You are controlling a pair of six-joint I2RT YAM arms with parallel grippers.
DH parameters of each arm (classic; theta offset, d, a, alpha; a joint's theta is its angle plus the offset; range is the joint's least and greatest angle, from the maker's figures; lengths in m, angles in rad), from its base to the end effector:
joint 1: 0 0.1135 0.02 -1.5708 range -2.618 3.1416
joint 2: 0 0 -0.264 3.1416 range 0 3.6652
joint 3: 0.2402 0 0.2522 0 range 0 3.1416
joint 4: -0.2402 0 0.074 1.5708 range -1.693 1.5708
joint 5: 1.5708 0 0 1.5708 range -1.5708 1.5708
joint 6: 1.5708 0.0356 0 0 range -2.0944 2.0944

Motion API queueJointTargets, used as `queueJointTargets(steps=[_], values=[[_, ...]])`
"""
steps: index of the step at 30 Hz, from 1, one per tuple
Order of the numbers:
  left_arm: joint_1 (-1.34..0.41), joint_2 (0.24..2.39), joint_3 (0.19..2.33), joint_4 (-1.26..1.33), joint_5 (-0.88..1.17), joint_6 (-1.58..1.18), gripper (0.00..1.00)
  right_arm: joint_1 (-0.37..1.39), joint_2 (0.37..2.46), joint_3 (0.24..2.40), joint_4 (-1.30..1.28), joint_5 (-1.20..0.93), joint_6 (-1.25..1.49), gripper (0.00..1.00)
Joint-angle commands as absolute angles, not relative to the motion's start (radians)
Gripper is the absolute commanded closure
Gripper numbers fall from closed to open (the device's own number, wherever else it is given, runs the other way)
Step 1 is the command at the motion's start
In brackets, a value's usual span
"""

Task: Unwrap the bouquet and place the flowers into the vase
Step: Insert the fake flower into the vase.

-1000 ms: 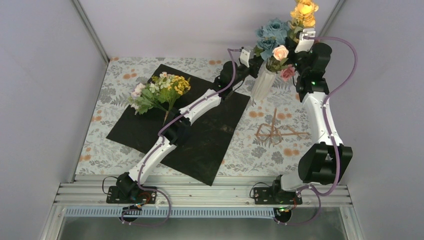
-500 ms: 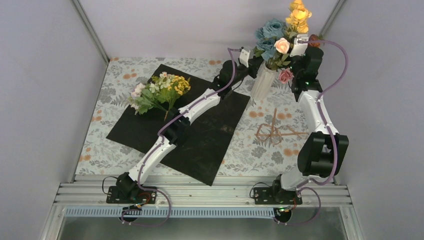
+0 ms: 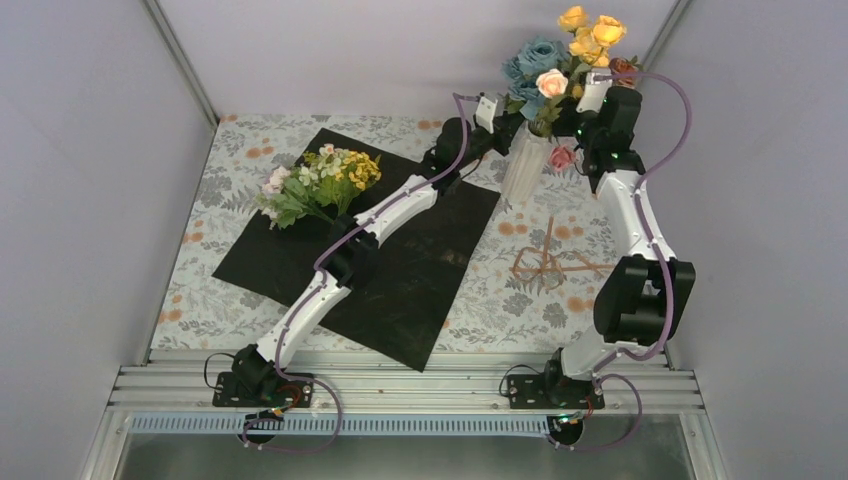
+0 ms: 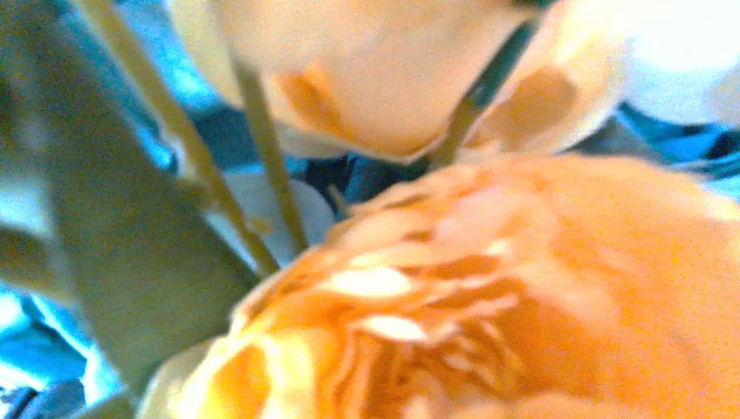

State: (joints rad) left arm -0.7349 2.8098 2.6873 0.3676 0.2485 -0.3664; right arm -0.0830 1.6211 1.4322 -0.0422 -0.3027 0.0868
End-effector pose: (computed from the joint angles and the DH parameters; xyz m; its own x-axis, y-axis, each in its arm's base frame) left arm 0.4581 -0.4258 0.2554 -0.1282 -0.3522 -0.9271 0.8365 0.4637 -0.2918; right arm 0.3898 -0.0218 0.3654 -0.2456 0.1035 -0.9638 -0.1894 0.9700 0.1524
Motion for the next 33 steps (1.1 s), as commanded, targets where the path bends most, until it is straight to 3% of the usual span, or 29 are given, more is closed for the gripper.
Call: queueJointTargets(steps=[1, 4, 12, 21, 25, 33], values=[[-0.731, 2.781, 2.702, 0.317, 0.294, -0.336, 0.94, -0.076, 1.597, 1.52, -0.232, -0.251, 0.17, 0.65], [-0.726, 2.765, 2.698, 0.283, 0.308, -0.336, 0.91, -0.077, 1.585, 1.556, -0.312, -0.195, 0.205, 0.57], [-0.722, 2.732, 2.7, 0.22, 0.323, -0.311, 0.9, -0.077, 1.509, 1.562, -0.379, -0.119, 0.261, 0.47], [-0.715, 2.711, 2.707, 0.132, 0.323, -0.295, 0.88, -0.076, 1.454, 1.571, -0.472, -0.077, 0.311, 0.44], [-0.713, 2.698, 2.712, 0.067, 0.305, -0.28, 0.84, -0.078, 1.413, 1.54, -0.507, -0.036, 0.357, 0.41], [-0.712, 2.656, 2.706, -0.116, 0.223, -0.212, 0.71, -0.078, 1.265, 1.372, -0.465, 0.009, 0.422, 0.25]])
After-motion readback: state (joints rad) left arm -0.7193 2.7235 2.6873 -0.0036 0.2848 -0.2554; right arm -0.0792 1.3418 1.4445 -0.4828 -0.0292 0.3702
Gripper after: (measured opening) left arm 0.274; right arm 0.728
